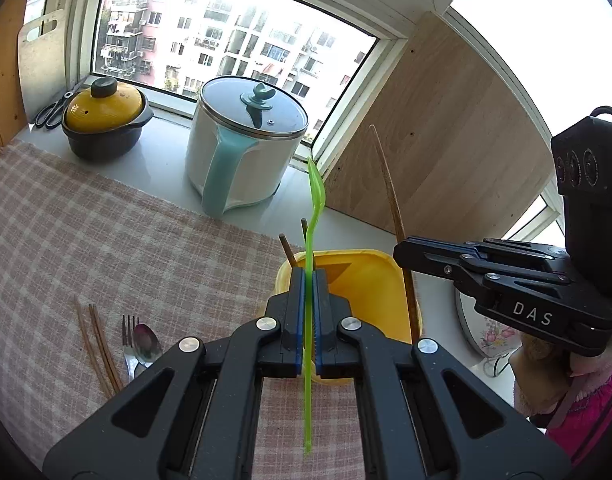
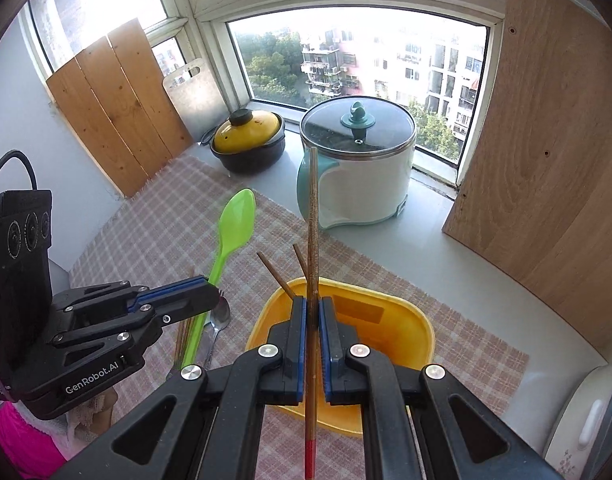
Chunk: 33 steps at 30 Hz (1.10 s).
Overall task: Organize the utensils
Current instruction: 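Lift the green spoon and chopstick and carry both over the yellow container, then open the left tool to drop the green spoon while the right tool releases the chopstick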
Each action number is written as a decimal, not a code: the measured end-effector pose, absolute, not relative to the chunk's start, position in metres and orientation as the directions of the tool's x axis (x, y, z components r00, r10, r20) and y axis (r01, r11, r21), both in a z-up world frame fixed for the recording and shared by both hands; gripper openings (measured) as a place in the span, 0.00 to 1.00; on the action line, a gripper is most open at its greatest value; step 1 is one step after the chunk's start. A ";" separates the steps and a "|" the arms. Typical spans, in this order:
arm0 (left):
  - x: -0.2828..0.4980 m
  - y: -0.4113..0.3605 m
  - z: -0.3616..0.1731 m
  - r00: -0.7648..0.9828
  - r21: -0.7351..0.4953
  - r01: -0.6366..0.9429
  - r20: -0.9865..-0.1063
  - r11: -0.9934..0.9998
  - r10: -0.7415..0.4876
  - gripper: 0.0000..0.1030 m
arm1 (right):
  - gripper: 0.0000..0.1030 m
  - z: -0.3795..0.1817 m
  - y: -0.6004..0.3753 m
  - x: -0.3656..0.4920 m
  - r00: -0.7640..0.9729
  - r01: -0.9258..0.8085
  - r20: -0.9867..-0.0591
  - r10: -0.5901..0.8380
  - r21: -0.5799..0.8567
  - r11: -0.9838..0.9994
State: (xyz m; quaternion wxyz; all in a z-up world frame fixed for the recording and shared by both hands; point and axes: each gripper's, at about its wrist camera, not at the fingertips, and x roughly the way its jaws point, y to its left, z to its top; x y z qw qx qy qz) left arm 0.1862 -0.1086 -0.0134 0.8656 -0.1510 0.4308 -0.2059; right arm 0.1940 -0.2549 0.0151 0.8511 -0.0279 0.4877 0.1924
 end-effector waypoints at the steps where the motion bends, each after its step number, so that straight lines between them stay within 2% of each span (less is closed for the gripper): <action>1: 0.189 -0.112 -0.014 0.546 -0.440 0.222 -0.683 0.870 -0.485 0.01 | 0.03 0.015 -0.256 0.197 0.451 -0.354 -0.840 0.302 0.142 0.924; 21: 0.236 -0.148 -0.023 0.583 -0.433 0.206 -0.666 0.877 -0.466 0.01 | 0.03 0.002 -0.278 0.244 0.472 -0.325 -0.829 0.300 0.152 0.933; 33: 0.245 -0.155 -0.042 0.564 -0.427 0.184 -0.692 0.886 -0.450 0.01 | 0.03 -0.022 -0.285 0.256 0.435 -0.321 -0.840 0.324 0.191 0.928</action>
